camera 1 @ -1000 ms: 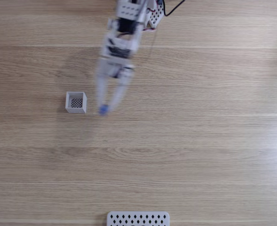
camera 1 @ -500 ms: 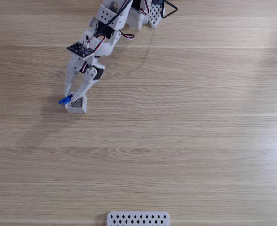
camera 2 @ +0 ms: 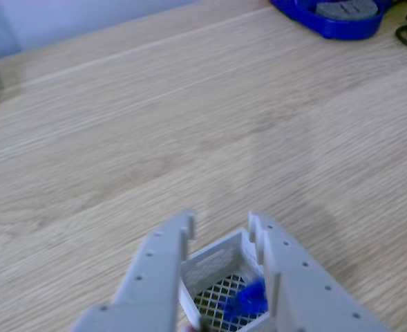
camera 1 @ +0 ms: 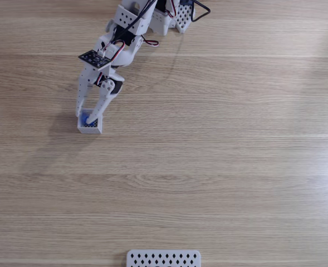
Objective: Grasp a peg and put it in the crate.
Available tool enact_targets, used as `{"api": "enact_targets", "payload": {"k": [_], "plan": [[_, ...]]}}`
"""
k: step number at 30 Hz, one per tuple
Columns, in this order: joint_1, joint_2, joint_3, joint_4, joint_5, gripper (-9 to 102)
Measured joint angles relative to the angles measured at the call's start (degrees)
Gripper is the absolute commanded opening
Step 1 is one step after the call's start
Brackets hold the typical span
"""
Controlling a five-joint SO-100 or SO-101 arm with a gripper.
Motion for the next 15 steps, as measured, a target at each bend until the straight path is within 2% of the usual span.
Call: {"api": "enact_targets", "payload": {"k": [3, 6, 10, 15], "plan": [[0.0, 0.0, 0.0, 1.85, 0.0, 22], [0.0, 0.0, 0.0, 3.16, 0.0, 17], [0.0, 0.0, 0.0, 4.39, 0.0, -3], [0.0, 2.72, 0.0, 7.91, 0.0, 0]]}}
